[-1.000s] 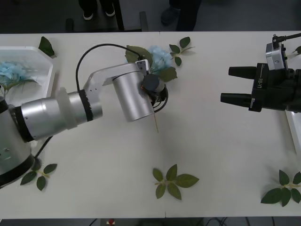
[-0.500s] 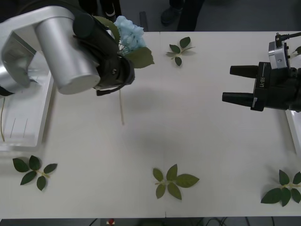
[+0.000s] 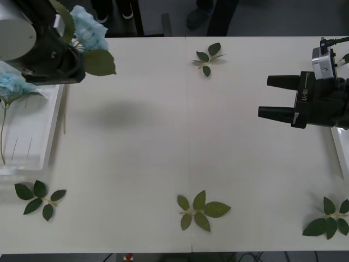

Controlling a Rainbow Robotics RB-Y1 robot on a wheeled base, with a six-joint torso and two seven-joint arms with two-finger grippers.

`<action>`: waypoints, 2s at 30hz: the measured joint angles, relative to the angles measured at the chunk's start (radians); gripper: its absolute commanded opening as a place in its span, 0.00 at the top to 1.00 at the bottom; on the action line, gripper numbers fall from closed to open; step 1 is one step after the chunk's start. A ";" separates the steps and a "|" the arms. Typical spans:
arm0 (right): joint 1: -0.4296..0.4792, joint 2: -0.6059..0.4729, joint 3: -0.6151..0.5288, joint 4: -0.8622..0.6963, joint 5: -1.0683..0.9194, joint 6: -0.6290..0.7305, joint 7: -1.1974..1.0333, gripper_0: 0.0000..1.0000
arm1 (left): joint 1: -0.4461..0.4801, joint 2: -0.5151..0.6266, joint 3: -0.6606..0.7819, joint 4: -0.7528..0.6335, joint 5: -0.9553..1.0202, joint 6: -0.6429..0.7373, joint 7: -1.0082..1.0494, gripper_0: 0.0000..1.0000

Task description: Place the red flowers into the right box and the blue flowers into the left box. If a person shows an open palm, hand one flower to the person first, then continue sorting.

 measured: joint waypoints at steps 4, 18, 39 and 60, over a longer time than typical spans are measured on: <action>0.000 0.000 0.000 0.000 0.000 0.000 0.000 0.03 | 0.077 0.090 0.042 0.042 0.010 -0.021 -0.013 1.00; 0.000 0.000 0.000 0.000 0.000 0.000 0.000 0.03 | 0.490 0.187 0.441 0.217 0.000 -0.085 -0.328 1.00; 0.000 0.000 0.000 0.000 0.000 0.000 0.000 0.03 | 0.547 0.070 0.406 0.409 -0.174 -0.309 -0.356 1.00; 0.000 0.000 0.000 0.000 0.000 0.000 0.000 0.03 | 0.686 -0.023 0.406 0.468 -0.280 -0.556 -0.364 0.99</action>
